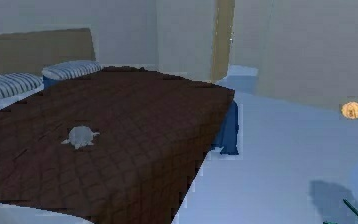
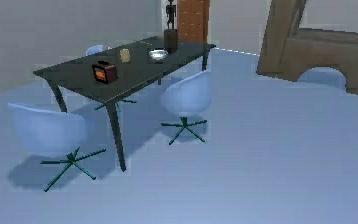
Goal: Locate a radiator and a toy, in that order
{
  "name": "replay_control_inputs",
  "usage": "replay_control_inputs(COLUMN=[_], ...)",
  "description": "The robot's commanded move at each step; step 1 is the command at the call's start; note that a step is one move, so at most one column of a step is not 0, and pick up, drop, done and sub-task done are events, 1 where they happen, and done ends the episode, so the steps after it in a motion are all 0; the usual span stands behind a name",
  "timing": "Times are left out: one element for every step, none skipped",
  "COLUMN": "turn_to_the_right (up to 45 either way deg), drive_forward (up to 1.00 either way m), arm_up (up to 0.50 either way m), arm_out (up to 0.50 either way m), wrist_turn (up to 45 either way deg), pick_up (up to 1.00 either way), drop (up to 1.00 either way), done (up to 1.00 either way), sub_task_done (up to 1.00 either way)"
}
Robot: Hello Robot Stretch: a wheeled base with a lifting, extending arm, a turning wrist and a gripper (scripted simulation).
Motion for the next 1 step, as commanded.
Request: replay_control_inputs(turn_to_the_right=[-27.0], drive_forward=[0.00], arm_up=[0.00], arm_out=[0.00], wrist_turn=[0.0], pick_up=[0.00], drop=[0.00], done=[0.00], sub_task_done=[0.00])
